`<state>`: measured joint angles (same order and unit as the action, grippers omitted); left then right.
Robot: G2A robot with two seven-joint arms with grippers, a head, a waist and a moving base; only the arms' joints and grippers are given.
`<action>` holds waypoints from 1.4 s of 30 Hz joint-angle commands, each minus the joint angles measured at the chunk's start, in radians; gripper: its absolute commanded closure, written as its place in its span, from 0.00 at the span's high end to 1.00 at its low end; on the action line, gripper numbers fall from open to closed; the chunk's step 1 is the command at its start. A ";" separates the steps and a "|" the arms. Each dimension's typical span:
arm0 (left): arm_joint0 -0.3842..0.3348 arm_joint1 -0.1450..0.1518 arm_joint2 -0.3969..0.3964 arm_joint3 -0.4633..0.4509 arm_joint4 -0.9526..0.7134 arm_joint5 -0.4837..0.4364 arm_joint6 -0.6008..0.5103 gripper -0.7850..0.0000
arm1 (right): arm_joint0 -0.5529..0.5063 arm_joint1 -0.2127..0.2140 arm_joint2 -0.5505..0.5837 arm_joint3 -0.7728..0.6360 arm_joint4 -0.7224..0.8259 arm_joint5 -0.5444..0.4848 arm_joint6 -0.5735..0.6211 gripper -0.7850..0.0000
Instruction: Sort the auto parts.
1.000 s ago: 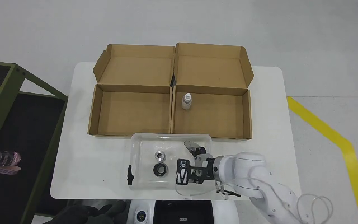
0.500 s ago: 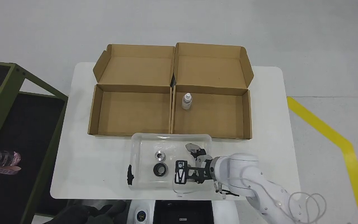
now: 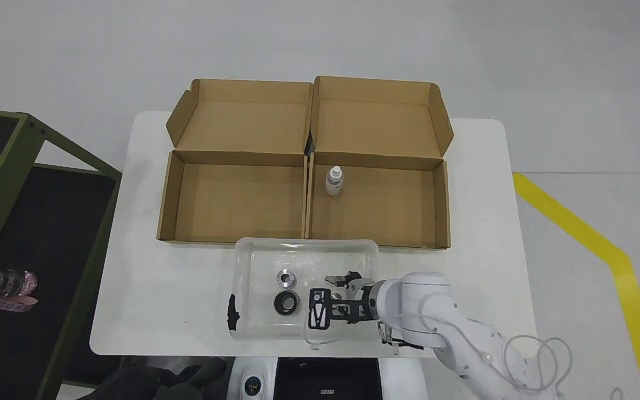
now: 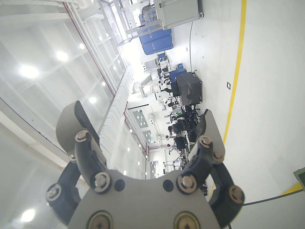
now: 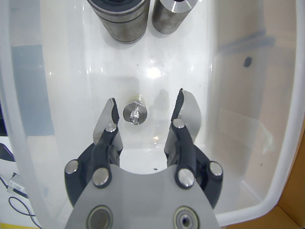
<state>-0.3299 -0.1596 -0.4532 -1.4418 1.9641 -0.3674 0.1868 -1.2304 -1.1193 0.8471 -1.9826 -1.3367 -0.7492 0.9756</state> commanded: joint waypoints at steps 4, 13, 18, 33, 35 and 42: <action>0.000 0.000 0.000 0.000 0.000 0.000 0.000 1.00 | 0.005 -0.001 -0.014 0.007 0.016 0.001 0.013 0.29; 0.000 0.000 0.000 0.000 0.000 0.000 0.000 1.00 | 0.013 0.002 -0.023 -0.010 0.046 0.004 0.021 0.00; 0.000 0.000 0.000 0.000 0.000 0.000 0.000 1.00 | 0.018 0.004 -0.009 -0.047 0.045 0.017 -0.034 0.00; 0.000 0.000 0.000 0.000 0.000 0.000 0.000 1.00 | -0.005 0.019 0.089 -0.116 0.014 0.057 -0.272 0.00; 0.000 0.000 0.000 0.000 0.000 0.000 0.000 1.00 | -0.009 0.021 0.103 -0.130 0.009 0.055 -0.306 0.00; 0.000 0.000 0.000 0.000 0.000 0.000 0.000 1.00 | -0.016 0.029 0.158 -0.158 -0.016 0.055 -0.403 0.00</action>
<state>-0.3299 -0.1596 -0.4532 -1.4418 1.9641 -0.3674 0.1868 -1.2456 -1.0912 0.9969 -2.1383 -1.3508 -0.6943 0.5818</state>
